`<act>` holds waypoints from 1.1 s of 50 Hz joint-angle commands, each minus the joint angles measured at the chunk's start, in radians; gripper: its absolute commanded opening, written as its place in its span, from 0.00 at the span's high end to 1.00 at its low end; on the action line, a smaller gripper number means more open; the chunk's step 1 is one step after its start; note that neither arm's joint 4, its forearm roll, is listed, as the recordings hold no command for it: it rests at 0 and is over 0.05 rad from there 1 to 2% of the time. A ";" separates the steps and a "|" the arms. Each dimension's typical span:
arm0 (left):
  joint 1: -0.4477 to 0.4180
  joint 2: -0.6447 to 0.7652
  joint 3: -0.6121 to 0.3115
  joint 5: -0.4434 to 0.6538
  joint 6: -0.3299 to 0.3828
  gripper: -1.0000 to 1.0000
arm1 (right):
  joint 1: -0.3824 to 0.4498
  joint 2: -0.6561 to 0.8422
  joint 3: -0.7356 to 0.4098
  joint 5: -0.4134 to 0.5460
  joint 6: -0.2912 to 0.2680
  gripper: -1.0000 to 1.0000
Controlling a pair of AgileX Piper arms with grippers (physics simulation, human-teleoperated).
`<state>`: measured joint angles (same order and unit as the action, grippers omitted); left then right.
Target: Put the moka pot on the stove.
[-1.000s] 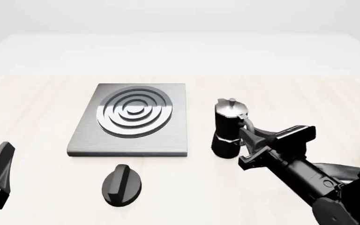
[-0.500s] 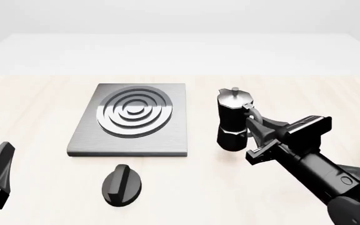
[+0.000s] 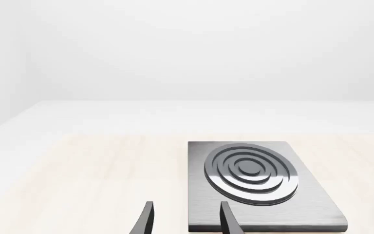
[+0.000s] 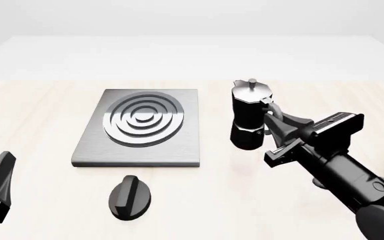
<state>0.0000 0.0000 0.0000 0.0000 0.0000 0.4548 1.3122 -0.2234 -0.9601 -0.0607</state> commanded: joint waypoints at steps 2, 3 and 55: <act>0.000 0.000 0.000 0.000 0.000 0.00 | 0.031 -0.046 -0.041 0.033 -0.018 1.00; 0.000 0.000 0.000 0.000 0.000 0.00 | 0.023 -0.038 -0.050 0.035 -0.011 1.00; 0.000 0.000 0.000 0.000 0.000 0.00 | 0.071 -0.004 -0.237 0.107 0.061 1.00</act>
<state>0.0000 0.0000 0.0000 0.0000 0.0000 0.5201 1.2776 -0.4109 -0.8436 -0.0192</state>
